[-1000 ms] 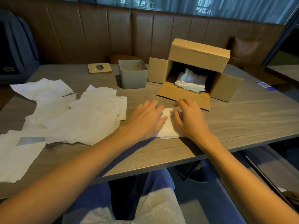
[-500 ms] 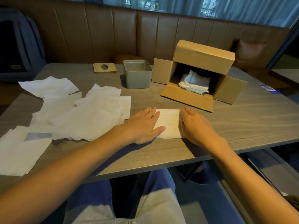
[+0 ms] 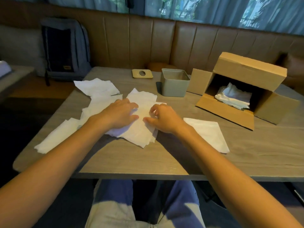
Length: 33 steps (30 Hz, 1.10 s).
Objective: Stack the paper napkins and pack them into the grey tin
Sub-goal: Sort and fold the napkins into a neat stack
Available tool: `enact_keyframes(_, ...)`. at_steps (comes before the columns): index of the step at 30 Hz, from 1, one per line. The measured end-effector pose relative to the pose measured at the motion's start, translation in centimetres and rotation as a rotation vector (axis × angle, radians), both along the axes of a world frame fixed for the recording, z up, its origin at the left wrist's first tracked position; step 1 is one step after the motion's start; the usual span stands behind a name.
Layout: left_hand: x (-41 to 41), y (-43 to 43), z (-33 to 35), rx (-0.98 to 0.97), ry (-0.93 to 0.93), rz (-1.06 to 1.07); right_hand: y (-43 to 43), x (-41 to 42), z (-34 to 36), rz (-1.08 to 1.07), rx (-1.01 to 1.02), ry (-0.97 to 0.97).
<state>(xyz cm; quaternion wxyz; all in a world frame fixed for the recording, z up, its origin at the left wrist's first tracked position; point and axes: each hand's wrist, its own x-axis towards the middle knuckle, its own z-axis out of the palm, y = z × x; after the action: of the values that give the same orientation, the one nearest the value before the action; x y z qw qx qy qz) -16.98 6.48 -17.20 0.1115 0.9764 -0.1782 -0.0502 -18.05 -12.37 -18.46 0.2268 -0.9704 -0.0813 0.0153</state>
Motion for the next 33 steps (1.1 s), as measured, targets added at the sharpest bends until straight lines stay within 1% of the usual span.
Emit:
enact_keyframes(1, 0.0, 0.6, -0.1, 0.011, 0.027, -0.016, 0.5, 0.2, -0.2, -0.007, -0.007, 0.007)
enact_keyframes(3, 0.0, 1.3, -0.2, 0.009, 0.041, -0.037, 0.9, 0.4, -0.6, -0.019, 0.041, 0.002)
enact_keyframes(5, 0.1, 1.7, -0.2, -0.059, 0.038, -0.028, 0.9, 0.3, -0.8, -0.018, 0.086, -0.015)
enact_keyframes(11, 1.0, 1.6, -0.4, -0.204, -0.014, -0.019, 0.0, 0.6, 0.1, -0.038, 0.249, -0.16)
enact_keyframes(15, 1.4, 1.5, 0.6, -0.286, 0.001, -0.032, -1.2, 0.6, 1.3, -0.077, 0.385, -0.245)
enact_keyframes(18, 1.4, 0.3, 1.6, -0.363, -0.019, -0.055, -2.9, 0.0, 2.6, -0.03, 0.484, -0.309)
enact_keyframes(20, 1.3, -1.3, 2.4, -0.458, -0.01, -0.09, -4.2, -0.4, 3.6, -0.007, 0.515, -0.359)
enact_keyframes(21, 1.4, -2.3, 2.8, -0.542, 0.025, -0.102, -5.0, -0.6, 4.0, -0.014, 0.521, -0.383)
enact_keyframes(24, 1.4, -5.8, 3.6, -0.91, 0.166, -0.041, -7.4, -1.3, 5.0, -0.101, 0.543, -0.456)
enact_keyframes(26, 1.3, -8.1, 3.8, -1.059, 0.213, 0.009, -9.2, -2.0, 5.1, -0.187, 0.571, -0.476)
enact_keyframes(30, 0.5, -12.5, 3.2, -1.219, 0.32, 0.055, -12.7, -3.8, 4.4, -0.34, 0.651, -0.417)
enact_keyframes(33, -0.2, -15.4, 2.2, -1.244, 0.316, 0.094, -14.9, -5.1, 3.7, -0.395, 0.682, -0.403)
